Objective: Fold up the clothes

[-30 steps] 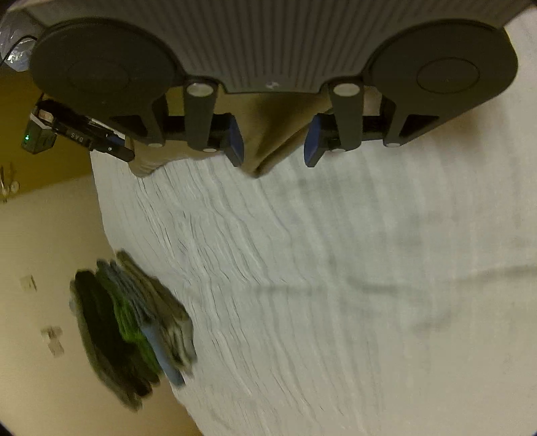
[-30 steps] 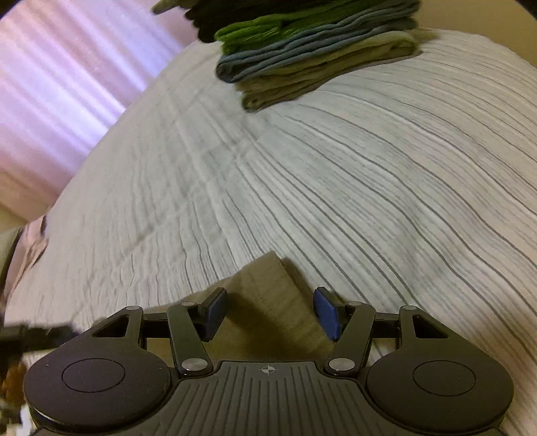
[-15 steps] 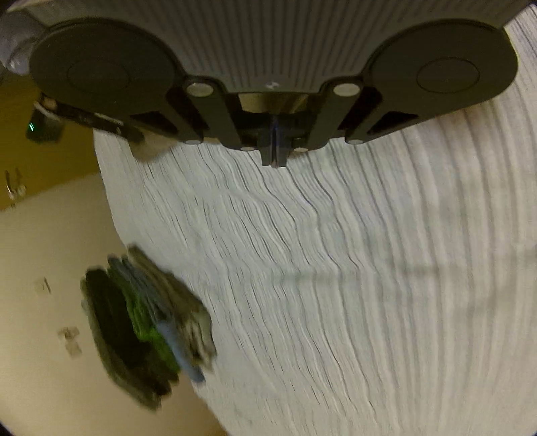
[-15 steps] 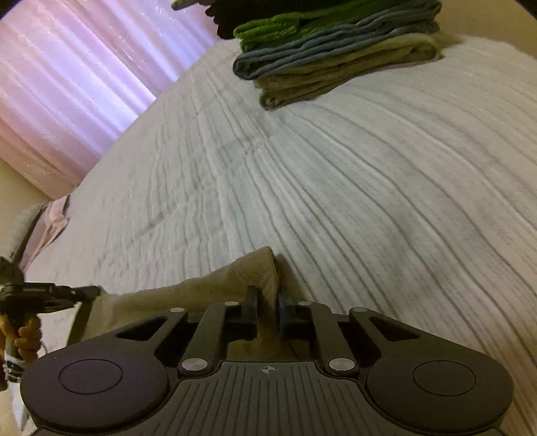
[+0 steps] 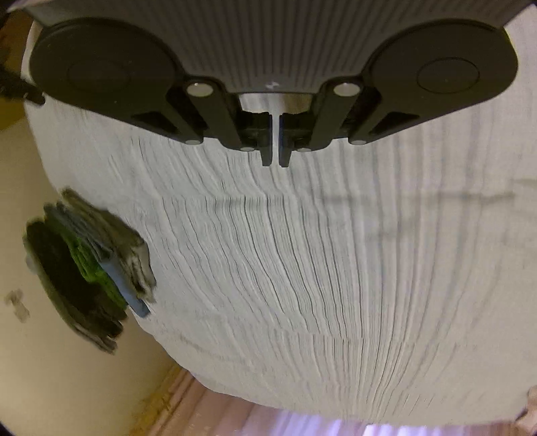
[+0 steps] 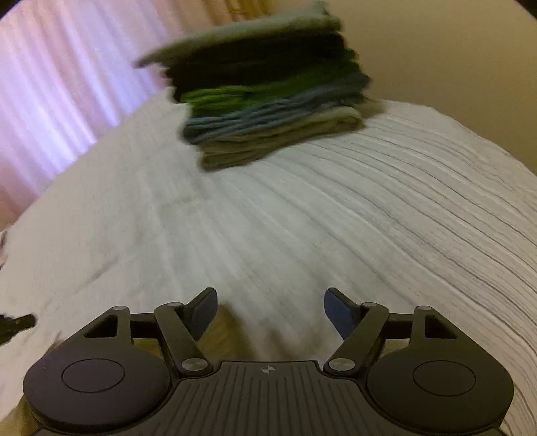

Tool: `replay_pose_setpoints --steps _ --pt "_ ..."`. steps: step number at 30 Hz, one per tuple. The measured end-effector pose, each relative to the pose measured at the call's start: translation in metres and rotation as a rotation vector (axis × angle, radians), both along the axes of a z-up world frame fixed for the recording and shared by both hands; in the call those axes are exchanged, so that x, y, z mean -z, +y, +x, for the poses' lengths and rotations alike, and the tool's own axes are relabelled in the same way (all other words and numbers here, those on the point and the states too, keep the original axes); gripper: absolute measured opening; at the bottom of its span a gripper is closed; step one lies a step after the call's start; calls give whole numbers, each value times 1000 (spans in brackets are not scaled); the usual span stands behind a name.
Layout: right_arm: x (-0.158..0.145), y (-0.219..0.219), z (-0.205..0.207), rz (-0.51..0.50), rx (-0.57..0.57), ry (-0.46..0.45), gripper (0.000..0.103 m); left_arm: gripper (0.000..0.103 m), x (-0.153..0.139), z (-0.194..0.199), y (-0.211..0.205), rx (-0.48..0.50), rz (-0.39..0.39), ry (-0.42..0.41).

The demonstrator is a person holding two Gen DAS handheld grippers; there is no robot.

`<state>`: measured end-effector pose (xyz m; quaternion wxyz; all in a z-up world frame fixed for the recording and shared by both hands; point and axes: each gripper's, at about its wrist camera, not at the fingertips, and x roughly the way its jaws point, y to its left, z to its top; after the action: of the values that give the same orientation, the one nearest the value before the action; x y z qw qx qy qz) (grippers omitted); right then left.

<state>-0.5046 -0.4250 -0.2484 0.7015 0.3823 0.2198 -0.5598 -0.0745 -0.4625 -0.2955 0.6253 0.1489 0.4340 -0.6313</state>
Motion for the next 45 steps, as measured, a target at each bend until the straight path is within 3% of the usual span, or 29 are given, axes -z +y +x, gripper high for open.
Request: replay_pose_setpoints --steps 4,10,14,22,27,28,29,30,36,42,45 --pt "10 34 28 56 -175 66 50 0 -5 1 53 2 28 16" --pt "27 56 43 108 -139 241 48 0 7 1 134 -47 146 16" --pt "11 64 50 92 -95 229 48 1 4 13 186 -78 166 -29" --pt "9 106 103 157 -80 176 48 6 0 111 295 -340 112 -121" --pt "2 148 158 219 -172 160 49 6 15 193 356 -564 302 -189" --pt "-3 157 169 228 -188 162 58 7 10 205 367 -596 331 -187" --pt "-8 164 180 240 -202 165 85 7 0 211 376 -605 347 -188" --pt "-14 172 190 250 -212 167 93 11 -11 217 384 -612 361 -190" --pt "-62 217 235 283 -292 148 94 31 -84 197 413 -503 384 -217" --pt "-112 252 236 261 -258 185 94 39 -130 153 414 -364 382 -241" --pt "-130 267 227 238 -215 196 102 41 -143 135 412 -292 367 -271"
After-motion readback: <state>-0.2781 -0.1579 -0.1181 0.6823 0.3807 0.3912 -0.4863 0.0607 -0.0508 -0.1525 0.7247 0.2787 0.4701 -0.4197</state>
